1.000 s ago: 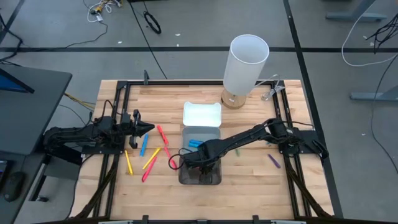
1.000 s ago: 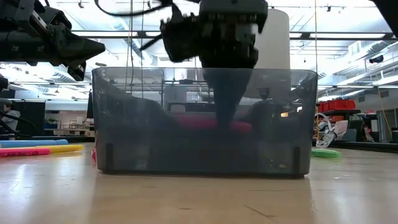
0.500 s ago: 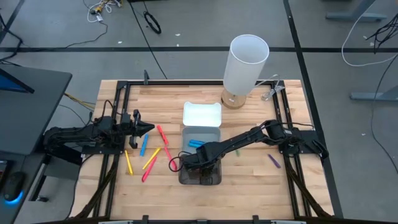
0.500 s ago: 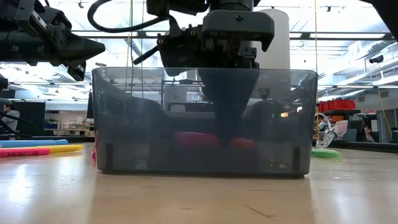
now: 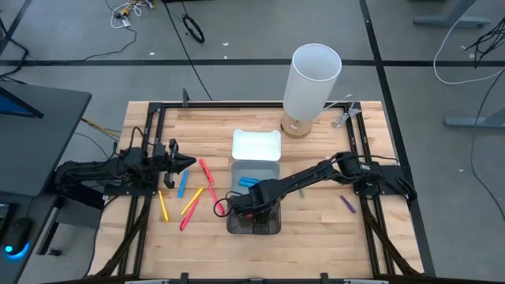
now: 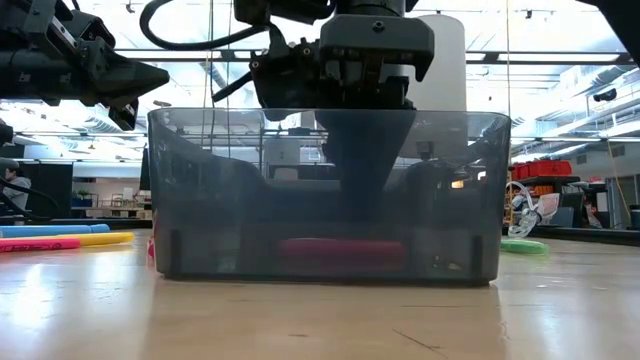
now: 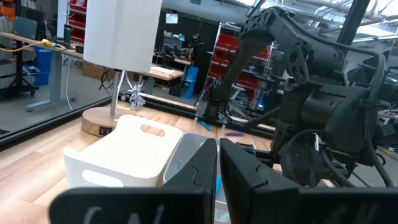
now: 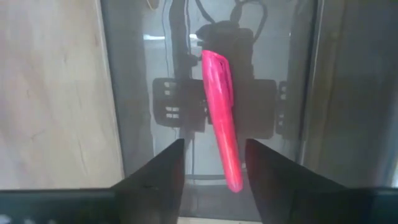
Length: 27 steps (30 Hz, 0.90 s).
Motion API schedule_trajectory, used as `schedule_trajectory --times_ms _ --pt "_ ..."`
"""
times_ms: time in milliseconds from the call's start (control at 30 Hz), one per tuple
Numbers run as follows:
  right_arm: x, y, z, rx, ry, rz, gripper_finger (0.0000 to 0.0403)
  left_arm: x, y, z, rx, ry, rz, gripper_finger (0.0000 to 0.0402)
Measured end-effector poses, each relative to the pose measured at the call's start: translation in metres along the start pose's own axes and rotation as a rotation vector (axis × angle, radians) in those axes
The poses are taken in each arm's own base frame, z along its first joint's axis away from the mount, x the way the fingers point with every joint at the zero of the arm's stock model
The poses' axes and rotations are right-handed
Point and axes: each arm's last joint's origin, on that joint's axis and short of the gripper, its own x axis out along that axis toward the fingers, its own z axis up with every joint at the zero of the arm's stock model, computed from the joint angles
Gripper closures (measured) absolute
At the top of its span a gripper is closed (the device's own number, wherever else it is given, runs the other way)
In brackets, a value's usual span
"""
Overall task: Pick & Place Markers
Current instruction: Put the violet pen into the black transparent bin
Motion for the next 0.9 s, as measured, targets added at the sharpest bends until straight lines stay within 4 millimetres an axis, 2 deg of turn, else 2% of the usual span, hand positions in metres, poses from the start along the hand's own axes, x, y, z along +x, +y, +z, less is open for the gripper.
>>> schedule_trajectory --times_ms 267,667,900 --pt "-0.009 0.001 -0.002 -0.001 -0.004 0.013 0.0191 0.000 0.000 0.000 0.000 0.000 0.000 0.0378" --pt "-0.081 0.005 -0.012 0.010 -0.158 0.060 0.0193 0.000 0.000 0.000 0.000 0.000 0.000 0.0378" --pt "-0.111 0.001 -0.021 0.056 -0.202 0.075 0.0193 0.000 0.000 0.000 0.000 0.000 0.000 0.0378"
